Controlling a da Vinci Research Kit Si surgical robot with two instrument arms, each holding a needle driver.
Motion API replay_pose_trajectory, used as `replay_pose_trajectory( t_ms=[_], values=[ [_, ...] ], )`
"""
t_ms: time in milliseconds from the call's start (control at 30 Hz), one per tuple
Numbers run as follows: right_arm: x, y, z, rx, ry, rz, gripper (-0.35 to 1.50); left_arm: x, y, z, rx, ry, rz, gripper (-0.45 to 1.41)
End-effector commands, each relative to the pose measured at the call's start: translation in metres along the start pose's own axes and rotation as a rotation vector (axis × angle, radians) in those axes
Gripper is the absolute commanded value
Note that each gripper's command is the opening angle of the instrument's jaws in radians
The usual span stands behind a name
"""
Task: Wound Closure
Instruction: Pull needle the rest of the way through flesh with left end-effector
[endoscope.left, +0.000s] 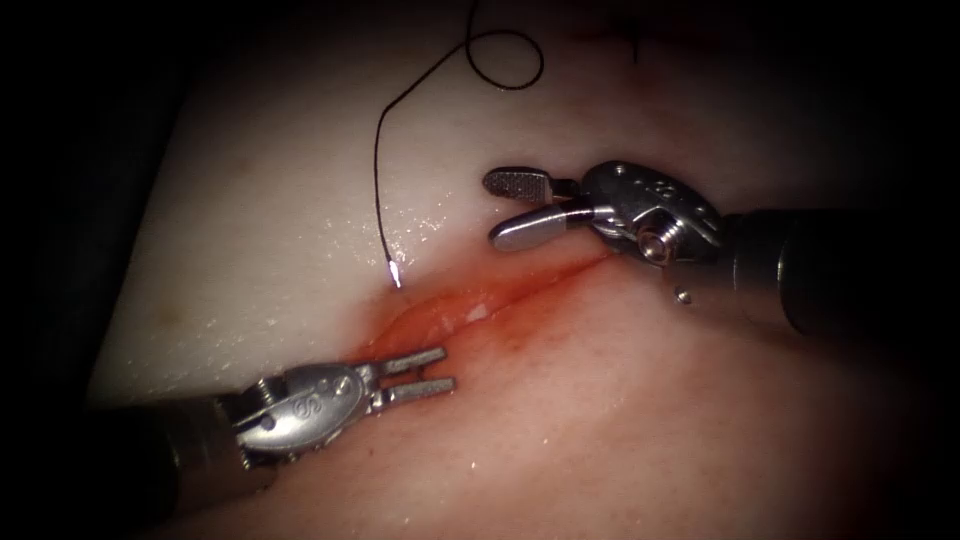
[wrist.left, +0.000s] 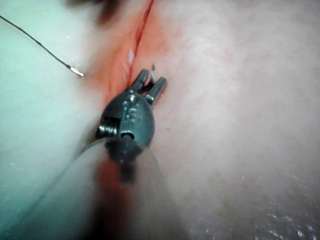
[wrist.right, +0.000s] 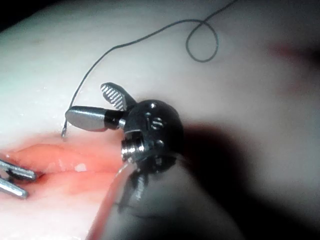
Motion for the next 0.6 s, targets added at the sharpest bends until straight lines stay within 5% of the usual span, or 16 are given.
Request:
replay_pose_trajectory(
  t_ms=[33, 333, 600],
  values=[
    [-0.0006, -0.0001, 0.0010, 0.012, -0.002, -0.002, 0.76, 0.0000, 0.0001, 0.0007, -0.013, 0.001, -0.042, -0.45],
    [-0.0032, -0.0014, 0.0012, 0.042, -0.010, -0.026, 0.68, 0.0043, 0.0011, -0.0003, -0.162, 0.003, -0.433, -0.45],
    [-0.0035, -0.0019, 0.0010, 0.056, -0.029, -0.028, 0.66, 0.0065, 0.0020, -0.0011, -0.247, 0.028, -0.500, -0.45]
  ],
)
